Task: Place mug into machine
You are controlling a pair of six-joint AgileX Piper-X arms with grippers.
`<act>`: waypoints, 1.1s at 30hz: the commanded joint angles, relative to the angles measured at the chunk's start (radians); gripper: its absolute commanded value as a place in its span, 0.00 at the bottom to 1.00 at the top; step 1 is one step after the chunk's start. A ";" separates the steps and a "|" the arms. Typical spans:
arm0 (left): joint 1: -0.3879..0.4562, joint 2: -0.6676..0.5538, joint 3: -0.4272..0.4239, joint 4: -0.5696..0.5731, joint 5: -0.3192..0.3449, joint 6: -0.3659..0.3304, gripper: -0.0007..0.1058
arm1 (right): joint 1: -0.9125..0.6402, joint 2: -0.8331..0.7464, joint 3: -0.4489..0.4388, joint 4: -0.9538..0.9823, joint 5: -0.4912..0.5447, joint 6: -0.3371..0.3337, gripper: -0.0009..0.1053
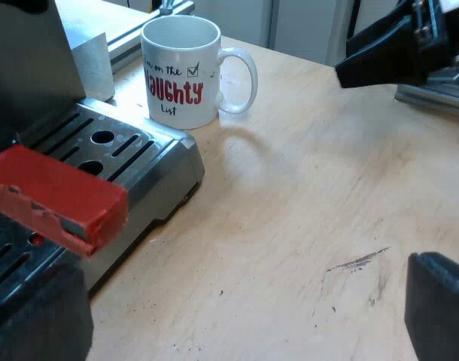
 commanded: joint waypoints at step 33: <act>-0.005 -0.003 0.001 -0.015 0.005 -0.014 0.80 | 0.002 1.078 -0.022 -1.174 -0.050 -0.005 0.68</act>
